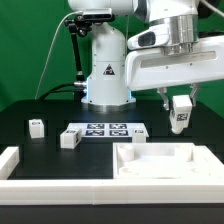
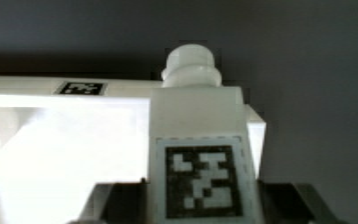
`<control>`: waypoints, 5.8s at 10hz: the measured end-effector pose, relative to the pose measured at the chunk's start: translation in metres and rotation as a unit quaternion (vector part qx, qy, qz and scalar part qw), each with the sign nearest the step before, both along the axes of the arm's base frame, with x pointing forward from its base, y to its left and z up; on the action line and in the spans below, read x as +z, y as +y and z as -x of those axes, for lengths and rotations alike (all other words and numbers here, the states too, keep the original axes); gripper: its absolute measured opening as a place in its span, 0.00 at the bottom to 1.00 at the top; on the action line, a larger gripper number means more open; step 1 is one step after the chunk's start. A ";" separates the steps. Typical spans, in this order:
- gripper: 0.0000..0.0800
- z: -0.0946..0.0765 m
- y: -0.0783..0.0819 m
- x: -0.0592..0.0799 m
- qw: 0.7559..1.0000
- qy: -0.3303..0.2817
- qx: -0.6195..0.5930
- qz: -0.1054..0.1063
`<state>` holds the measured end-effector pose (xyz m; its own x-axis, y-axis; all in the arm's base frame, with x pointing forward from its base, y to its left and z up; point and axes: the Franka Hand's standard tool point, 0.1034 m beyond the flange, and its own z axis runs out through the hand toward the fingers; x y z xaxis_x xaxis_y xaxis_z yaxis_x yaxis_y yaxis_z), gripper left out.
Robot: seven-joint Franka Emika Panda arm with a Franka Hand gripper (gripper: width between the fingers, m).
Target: Assemble one leg
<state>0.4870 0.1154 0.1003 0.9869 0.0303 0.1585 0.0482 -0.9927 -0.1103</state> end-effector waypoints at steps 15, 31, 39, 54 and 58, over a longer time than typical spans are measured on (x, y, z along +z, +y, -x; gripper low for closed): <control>0.36 -0.074 0.005 0.004 0.987 -0.141 0.074 0.010; 0.36 -0.120 0.000 -0.010 0.978 -0.193 0.079 0.014; 0.36 -0.118 -0.003 -0.027 0.973 -0.218 0.074 0.018; 0.81 -0.122 0.001 -0.017 0.977 -0.196 0.085 0.016; 0.81 -0.127 0.002 -0.024 0.993 -0.048 0.104 -0.001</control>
Offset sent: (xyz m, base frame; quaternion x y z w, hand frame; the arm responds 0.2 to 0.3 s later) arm 0.0355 -0.0024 0.0079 -0.0016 0.0236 -0.0779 0.9967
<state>0.6143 0.1174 0.0766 0.9397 0.2314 0.2520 0.2624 -0.9601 -0.0971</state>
